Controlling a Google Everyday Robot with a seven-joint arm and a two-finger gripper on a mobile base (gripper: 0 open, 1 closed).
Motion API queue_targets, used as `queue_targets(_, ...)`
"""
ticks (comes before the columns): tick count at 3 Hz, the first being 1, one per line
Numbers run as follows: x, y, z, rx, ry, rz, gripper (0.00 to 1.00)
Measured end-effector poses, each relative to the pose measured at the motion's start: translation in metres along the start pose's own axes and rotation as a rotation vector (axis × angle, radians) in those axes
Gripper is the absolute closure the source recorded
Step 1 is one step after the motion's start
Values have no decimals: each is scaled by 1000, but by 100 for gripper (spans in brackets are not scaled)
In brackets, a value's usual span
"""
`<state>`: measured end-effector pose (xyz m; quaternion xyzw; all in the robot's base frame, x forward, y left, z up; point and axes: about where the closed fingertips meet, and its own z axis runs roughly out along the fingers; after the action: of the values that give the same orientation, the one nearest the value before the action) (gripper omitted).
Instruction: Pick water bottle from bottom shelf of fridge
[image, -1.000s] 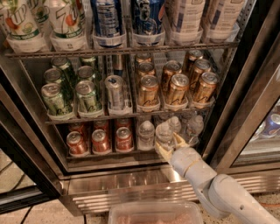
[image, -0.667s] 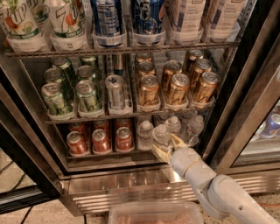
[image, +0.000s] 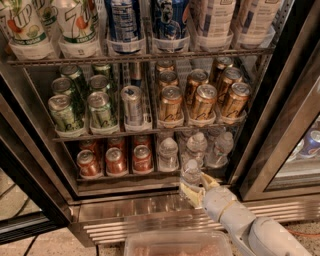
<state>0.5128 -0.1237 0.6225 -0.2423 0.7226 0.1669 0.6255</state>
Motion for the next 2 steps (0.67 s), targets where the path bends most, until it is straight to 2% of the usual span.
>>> queue_targets(1,4,2,2,-9,4,7,100)
queue_targets(2,7,10,7,-45,18,19,100)
